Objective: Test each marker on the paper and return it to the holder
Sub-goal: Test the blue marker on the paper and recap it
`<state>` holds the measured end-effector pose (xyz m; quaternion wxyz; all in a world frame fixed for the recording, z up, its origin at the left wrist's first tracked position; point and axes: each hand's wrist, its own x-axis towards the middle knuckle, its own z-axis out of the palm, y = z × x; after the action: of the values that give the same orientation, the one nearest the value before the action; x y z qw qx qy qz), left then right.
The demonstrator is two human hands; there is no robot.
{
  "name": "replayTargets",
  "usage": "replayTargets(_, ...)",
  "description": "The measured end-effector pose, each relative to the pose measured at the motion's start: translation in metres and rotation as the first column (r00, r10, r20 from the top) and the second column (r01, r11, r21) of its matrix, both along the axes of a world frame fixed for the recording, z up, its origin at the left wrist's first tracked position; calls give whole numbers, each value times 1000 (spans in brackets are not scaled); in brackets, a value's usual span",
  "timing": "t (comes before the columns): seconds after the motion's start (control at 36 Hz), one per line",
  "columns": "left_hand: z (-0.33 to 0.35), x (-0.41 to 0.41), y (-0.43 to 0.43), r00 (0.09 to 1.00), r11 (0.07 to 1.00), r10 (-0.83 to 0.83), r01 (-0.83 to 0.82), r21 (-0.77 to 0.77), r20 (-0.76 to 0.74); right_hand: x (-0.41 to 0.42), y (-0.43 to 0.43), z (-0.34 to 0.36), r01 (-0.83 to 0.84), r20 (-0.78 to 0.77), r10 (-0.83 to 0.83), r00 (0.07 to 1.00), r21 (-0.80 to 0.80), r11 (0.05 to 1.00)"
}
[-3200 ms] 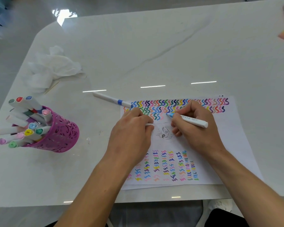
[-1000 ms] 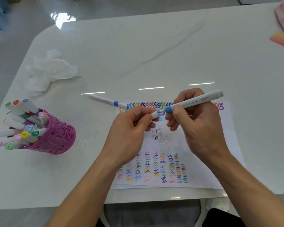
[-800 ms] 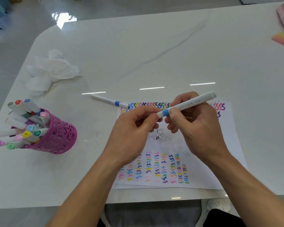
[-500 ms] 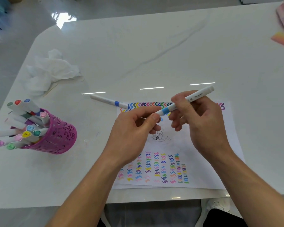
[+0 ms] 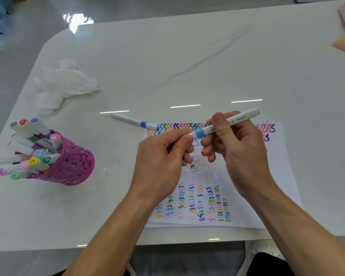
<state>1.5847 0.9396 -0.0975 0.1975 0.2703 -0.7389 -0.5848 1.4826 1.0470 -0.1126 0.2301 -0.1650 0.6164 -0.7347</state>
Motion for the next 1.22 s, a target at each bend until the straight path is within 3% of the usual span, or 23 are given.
replayTargets(0.25, 1, 3, -1, 1000, 979, 29, -28, -203, 1, 6, -4, 1, -10, 50, 11, 999, -24, 1000)
replayTargets(0.53, 6, 4, -14, 999, 989, -13, 20, -147, 43, 3, -2, 5, -102, 181, 107, 978, -38, 994)
replayTargets(0.72, 17, 9, -26, 988, 993, 89, -97, -65, -124, -6, -3, 1, -5, 232, -11, 973, 66, 998)
replayTargets(0.83, 22, 14, -34, 967, 973, 161, -189, -132, -199, -12, 0, -4, 37, 224, -73, 972, 161, 986)
replayTargets(1.0, 26, 28, -45, 935, 887, 221, -310, -341, -277, -16, 5, -16, 50, 253, -137, 958, 323, 945)
replayTargets(1.22, 32, 53, -54, 889, 615, 280, -456, -643, -362, -18, 3, -22, 50, 219, -140, 966, 373, 927)
